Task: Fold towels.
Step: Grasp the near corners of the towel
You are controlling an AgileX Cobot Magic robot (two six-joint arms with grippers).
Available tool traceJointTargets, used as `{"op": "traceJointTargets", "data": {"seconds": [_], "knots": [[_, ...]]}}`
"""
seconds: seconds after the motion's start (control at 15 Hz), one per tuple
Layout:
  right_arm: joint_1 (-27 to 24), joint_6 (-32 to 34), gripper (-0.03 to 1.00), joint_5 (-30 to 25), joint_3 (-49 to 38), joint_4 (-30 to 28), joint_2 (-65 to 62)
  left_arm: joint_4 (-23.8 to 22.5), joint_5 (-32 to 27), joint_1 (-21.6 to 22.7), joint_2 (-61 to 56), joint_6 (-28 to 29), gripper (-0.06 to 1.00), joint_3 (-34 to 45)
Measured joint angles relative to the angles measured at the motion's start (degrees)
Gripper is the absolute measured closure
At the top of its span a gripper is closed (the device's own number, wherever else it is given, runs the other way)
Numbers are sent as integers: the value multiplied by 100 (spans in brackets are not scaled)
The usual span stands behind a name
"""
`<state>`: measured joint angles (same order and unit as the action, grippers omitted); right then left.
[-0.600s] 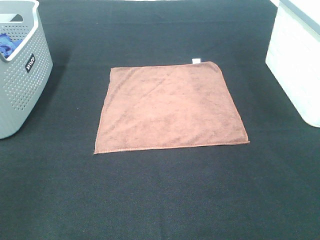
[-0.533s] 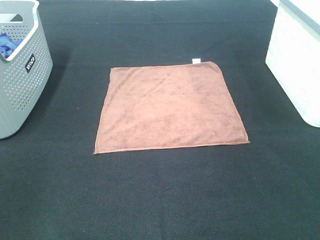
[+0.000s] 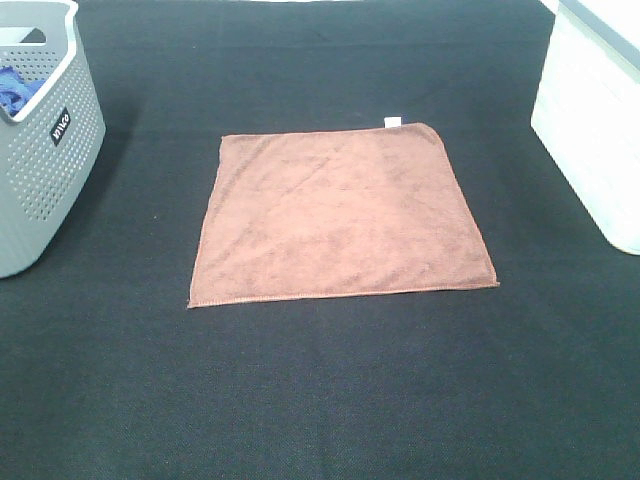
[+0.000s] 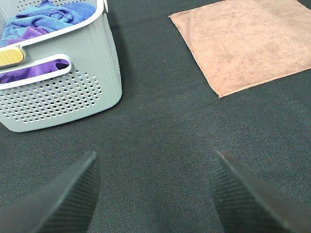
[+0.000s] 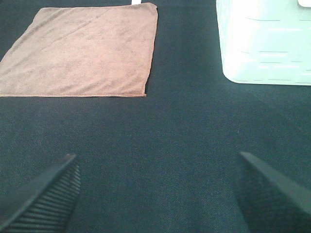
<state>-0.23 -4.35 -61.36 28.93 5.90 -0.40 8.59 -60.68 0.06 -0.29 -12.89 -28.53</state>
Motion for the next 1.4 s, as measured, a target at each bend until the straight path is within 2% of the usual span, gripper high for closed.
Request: {"op": "traceJointTargets", "data": {"seconds": [1.4], "knots": [[0,0,16,0,0,0,0,0,0,0,0,0,31,0]]}}
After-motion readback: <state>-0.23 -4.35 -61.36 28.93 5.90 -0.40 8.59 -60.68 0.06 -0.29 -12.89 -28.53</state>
